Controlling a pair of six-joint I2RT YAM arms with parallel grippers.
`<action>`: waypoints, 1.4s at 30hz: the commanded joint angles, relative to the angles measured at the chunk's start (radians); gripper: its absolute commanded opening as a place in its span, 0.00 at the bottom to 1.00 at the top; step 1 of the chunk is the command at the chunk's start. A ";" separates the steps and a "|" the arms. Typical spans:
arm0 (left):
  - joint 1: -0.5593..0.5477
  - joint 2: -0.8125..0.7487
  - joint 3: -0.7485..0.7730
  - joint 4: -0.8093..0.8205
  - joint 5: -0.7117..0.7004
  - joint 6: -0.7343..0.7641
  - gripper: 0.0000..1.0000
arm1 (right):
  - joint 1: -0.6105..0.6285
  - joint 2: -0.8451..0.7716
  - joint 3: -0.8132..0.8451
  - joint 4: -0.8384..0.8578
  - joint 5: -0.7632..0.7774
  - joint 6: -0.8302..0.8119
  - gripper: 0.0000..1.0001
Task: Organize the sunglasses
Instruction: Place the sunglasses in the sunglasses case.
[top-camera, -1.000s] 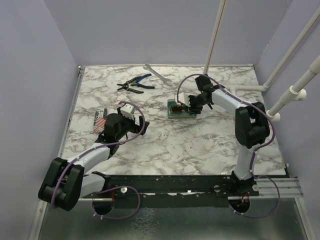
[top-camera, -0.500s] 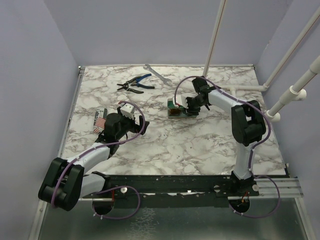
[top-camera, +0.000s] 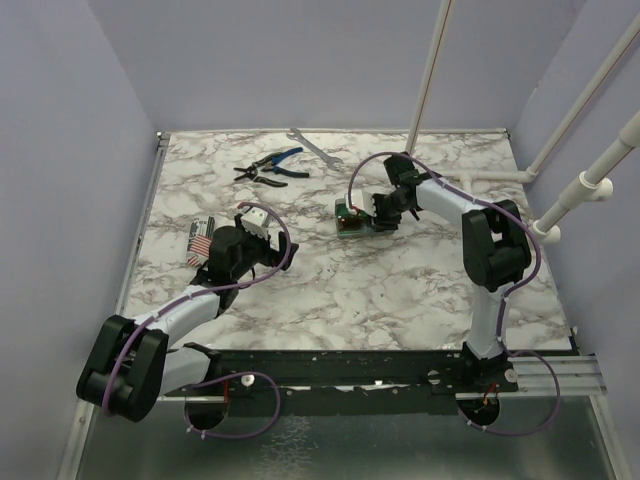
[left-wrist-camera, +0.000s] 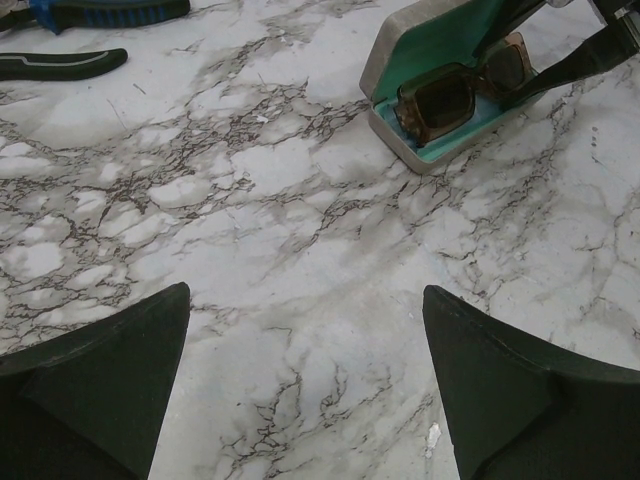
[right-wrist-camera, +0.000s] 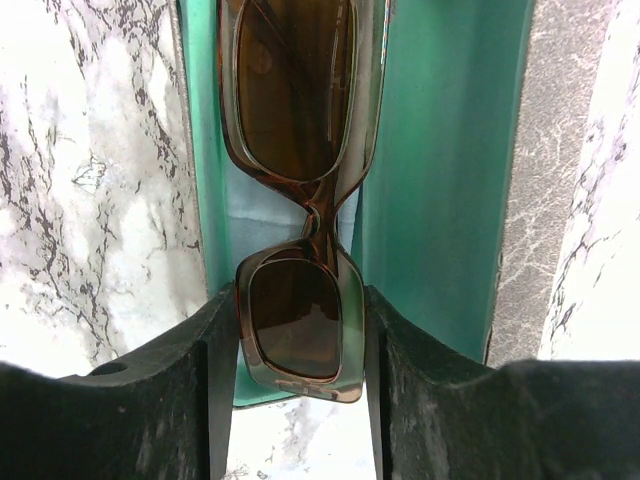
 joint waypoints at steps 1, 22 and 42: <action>0.007 -0.003 0.019 -0.007 -0.002 0.011 0.99 | 0.006 -0.015 -0.029 -0.014 0.035 -0.008 0.49; 0.009 -0.007 0.010 -0.007 -0.002 0.031 0.99 | 0.026 -0.110 -0.100 -0.020 0.058 -0.073 0.67; 0.009 0.000 0.008 -0.007 0.001 0.053 0.98 | 0.055 -0.206 -0.202 0.023 0.042 -0.022 0.66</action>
